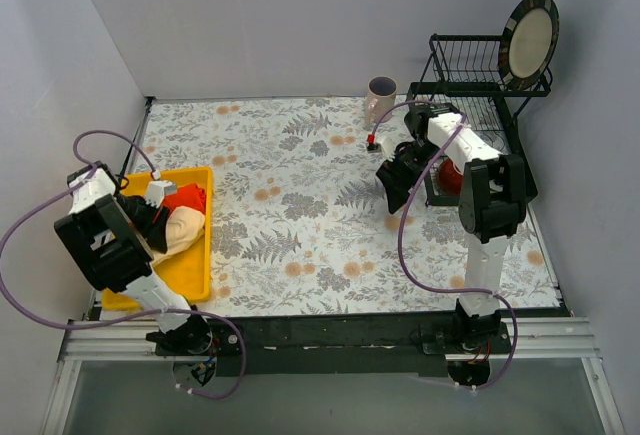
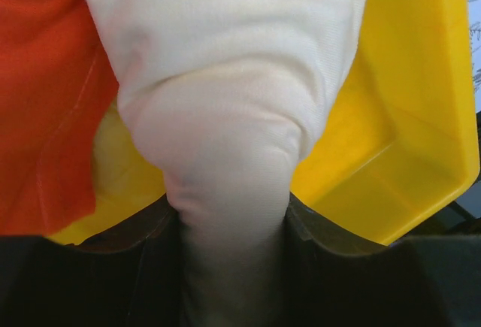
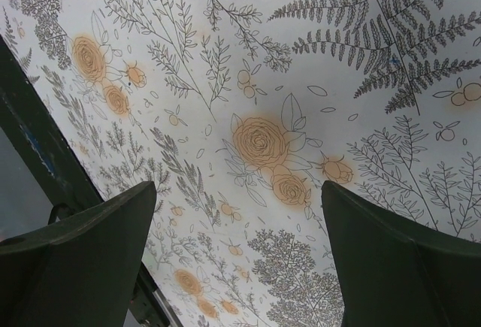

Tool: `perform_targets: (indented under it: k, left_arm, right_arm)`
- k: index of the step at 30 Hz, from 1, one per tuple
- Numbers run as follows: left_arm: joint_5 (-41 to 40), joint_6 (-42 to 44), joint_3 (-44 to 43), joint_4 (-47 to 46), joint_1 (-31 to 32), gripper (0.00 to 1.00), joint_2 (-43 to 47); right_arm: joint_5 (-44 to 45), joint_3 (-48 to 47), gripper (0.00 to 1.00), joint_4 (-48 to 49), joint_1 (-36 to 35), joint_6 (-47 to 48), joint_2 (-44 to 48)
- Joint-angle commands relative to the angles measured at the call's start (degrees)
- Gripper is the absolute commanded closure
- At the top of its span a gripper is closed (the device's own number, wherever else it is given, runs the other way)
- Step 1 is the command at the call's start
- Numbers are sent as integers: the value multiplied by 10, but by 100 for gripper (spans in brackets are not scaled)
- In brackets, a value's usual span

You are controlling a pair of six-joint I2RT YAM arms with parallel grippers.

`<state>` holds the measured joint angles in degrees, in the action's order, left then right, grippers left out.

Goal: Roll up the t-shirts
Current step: Place the T-shirt in the bin.

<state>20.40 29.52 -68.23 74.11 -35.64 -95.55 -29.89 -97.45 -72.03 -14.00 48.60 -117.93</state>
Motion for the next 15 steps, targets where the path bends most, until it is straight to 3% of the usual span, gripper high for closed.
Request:
perform_targets:
  k: [1, 7, 15]
  left_arm:
    - [-25, -111, -72, -59, 23, 100, -56]
    - [31, -252, -147, -35, 39, 100, -102]
    - [63, -292, -50, -31, 72, 100, 4]
  right_arm:
    - [-23, -28, 1, -12, -2, 6, 2]
    - [-25, -21, 1, -8, -2, 4, 7]
    - [-25, -31, 2, -2, -3, -8, 2]
